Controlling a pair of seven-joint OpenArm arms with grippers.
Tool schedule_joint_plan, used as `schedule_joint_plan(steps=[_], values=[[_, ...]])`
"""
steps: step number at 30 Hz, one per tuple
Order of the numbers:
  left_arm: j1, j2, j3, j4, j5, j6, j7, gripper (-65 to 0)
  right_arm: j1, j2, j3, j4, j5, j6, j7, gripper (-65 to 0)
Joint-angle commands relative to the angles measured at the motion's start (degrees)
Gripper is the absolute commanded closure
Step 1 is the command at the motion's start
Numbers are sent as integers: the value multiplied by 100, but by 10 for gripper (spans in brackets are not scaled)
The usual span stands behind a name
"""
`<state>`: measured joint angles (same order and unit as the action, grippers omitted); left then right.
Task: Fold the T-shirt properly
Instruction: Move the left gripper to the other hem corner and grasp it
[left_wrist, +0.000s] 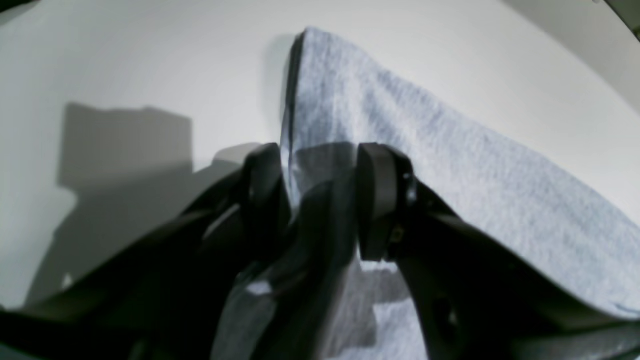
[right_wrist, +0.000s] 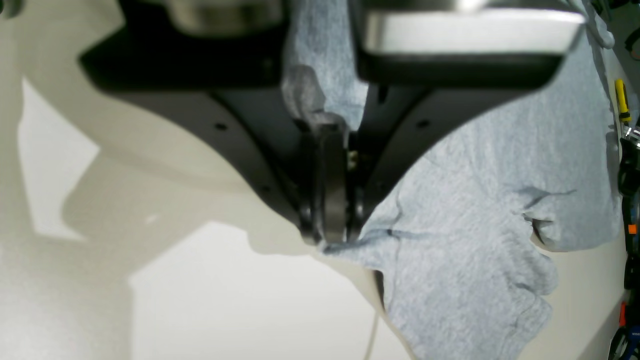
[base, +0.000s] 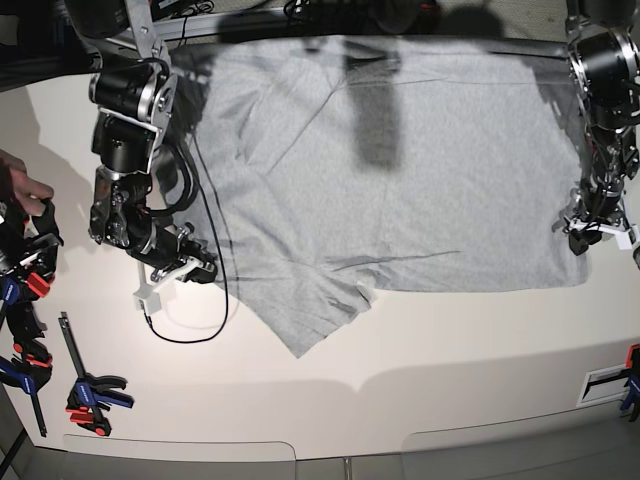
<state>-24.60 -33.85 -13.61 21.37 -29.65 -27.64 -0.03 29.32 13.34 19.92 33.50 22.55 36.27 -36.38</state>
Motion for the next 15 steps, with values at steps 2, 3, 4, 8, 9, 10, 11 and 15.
schedule_joint_plan(steps=[2,3,4,8,9,10,11,15], values=[[-63,-122,-15,74,-31,-46,-153,-231,101,48,-17,52,-70,-2,-28,0],[-24,-111,-15,74,-33,-46,-160,-231,101,48,-17,52,-70,-2,-28,0],[11,-105,-15,74,-31,-44,-168,-231,101,48,-17,52,-74,-2,-28,0],[175,-44,-15,74,-35,-20,-267,-230,101,48,-17,52,-90,-2,-26,0],[181,-31,-15,74,-35,-22,-262,-224,101,48,-17,52,-90,-2,-28,0],[192,-28,-15,74,-37,-24,-260,-208,101,48,-17,52,-90,-2,-28,0],[190,-31,-15,74,-39,-24,-260,-187,101,48,-17,52,-90,-2,-28,0],[173,-31,-15,85,-42,-162,-258,-95,101,48,-17,52,-90,-2,-26,0]])
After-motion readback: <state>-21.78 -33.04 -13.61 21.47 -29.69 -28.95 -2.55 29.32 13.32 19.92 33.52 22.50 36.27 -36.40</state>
